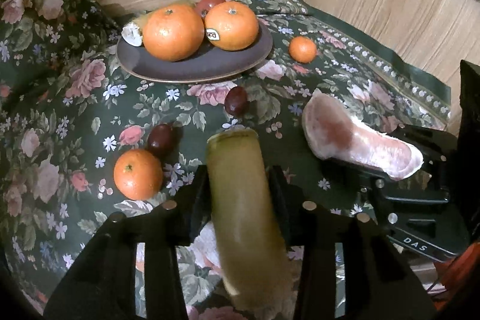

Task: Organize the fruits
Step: 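Grasp the second yellow fruit with the left gripper while the right gripper grasps the grapefruit segment, then carry the yellow fruit and grapefruit segment toward the plate, then lower the yellow fruit and grapefruit segment onto the plate and open both grippers, then move both open grippers away from the plate toward the loose mandarins, then grasp a small mandarin with the left gripper while the right gripper grasps another mandarin, then carry both mandarins onto the plate and open both grippers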

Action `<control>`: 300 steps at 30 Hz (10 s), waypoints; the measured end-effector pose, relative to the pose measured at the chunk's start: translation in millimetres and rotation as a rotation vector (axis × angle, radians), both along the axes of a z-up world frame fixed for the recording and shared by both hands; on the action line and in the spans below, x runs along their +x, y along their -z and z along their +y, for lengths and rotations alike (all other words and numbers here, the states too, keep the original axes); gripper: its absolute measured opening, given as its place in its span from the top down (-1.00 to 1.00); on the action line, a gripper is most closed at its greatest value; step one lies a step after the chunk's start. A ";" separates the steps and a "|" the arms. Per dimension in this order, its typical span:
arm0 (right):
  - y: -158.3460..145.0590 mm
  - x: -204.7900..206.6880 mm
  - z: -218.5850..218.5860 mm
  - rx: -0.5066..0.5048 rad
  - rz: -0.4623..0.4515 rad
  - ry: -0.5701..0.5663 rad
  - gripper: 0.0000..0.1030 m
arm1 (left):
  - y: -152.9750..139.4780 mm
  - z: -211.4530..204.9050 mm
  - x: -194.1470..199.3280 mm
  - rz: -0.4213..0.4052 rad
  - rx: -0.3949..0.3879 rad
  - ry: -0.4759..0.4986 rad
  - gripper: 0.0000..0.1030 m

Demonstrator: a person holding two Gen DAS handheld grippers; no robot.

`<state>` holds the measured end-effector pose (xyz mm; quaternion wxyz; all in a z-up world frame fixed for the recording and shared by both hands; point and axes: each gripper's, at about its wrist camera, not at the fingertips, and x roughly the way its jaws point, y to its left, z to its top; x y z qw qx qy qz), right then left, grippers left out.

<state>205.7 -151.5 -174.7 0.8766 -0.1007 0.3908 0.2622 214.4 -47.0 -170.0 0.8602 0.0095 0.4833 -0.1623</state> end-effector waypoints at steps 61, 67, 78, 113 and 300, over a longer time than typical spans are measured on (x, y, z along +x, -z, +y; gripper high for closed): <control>-38.4 173.1 83.7 -0.055 -0.047 -0.026 0.53 | -46.8 69.7 174.0 -0.213 0.037 -0.155 0.30; -42.5 169.2 84.5 -0.057 -0.059 -0.039 0.47 | -37.2 70.2 177.3 -0.172 0.012 -0.155 0.13; -53.3 147.4 74.2 -0.046 -0.097 -0.036 0.19 | -53.5 70.5 156.8 -0.225 0.057 -0.122 0.02; -52.5 121.6 50.9 -0.031 -0.076 -0.001 0.18 | -39.9 95.4 106.6 -0.199 0.018 -0.094 0.28; -13.5 80.7 50.3 -0.044 0.067 -0.101 -0.06 | -4.0 65.7 22.9 -0.119 0.054 -0.086 -0.12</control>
